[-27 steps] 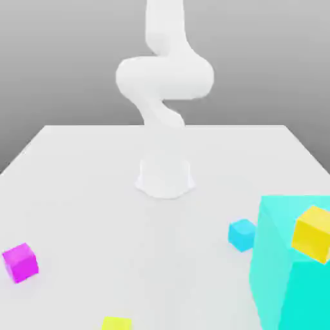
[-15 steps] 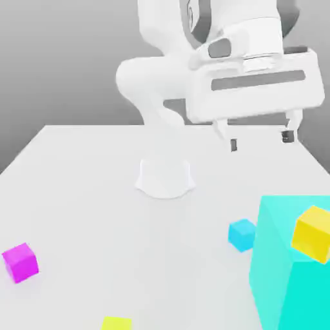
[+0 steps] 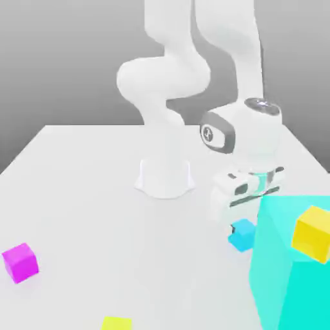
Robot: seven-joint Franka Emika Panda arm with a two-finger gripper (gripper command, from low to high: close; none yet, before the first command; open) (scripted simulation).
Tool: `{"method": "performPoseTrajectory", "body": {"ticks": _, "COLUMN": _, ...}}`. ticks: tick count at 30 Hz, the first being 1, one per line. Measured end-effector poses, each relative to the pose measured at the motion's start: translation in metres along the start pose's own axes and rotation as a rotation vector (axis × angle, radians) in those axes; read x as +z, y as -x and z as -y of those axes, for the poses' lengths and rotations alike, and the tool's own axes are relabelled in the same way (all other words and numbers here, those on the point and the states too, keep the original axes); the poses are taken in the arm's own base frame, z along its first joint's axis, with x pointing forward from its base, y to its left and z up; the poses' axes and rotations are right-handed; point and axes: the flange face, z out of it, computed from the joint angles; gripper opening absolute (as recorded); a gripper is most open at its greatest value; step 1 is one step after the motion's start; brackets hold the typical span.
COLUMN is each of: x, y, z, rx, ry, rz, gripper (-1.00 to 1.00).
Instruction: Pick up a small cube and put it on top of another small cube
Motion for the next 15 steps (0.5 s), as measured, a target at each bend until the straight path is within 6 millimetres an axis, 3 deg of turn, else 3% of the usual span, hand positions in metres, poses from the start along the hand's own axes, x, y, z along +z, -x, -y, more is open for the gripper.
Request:
{"method": "performPoseTrajectory", "body": {"ticks": 1, "x": 0.006, "y": 0.001, "z": -0.001, "rx": 0.0, "ry": 0.001, "rz": -0.001, "gripper": -1.0}}
{"method": "performPoseTrajectory", "body": {"ticks": 8, "x": 0.006, "y": 0.001, "z": -0.001, "rx": -0.001, "ry": 0.001, "rz": -0.002, "gripper": -1.0}}
{"method": "performPoseTrajectory", "body": {"ticks": 15, "x": -0.043, "y": 0.0, "z": 0.001, "rx": -0.003, "ry": 0.001, "rz": -0.002, "gripper": -1.0}}
